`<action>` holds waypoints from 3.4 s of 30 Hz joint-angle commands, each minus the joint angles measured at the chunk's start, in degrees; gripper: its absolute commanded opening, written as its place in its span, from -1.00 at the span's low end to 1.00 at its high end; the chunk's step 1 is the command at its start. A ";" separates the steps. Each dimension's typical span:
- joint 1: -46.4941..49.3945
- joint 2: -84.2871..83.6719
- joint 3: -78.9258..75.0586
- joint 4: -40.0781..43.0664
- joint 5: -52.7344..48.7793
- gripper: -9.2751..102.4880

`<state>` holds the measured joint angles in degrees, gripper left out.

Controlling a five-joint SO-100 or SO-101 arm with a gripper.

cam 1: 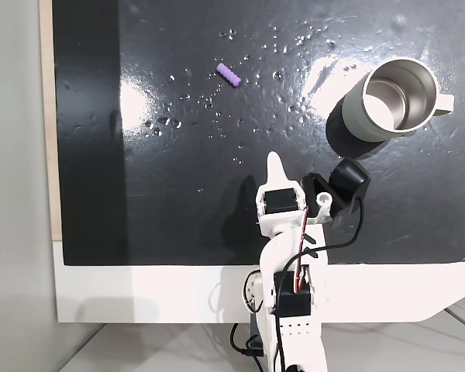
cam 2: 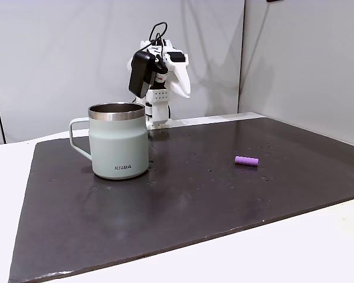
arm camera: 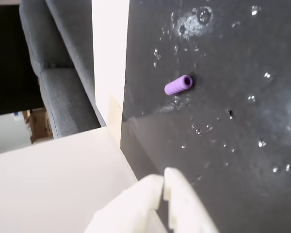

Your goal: Grasp a pengrip and put it in the cup.

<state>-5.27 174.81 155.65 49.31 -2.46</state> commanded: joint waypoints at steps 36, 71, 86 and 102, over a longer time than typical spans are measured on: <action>-10.37 -93.43 -86.31 20.39 46.23 -0.53; -9.05 -128.23 -111.09 19.86 52.91 -0.51; -7.12 -131.22 -110.57 19.78 55.72 -0.83; -9.23 -116.98 -112.15 29.44 52.56 -0.83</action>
<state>-13.01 50.10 47.02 76.20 51.68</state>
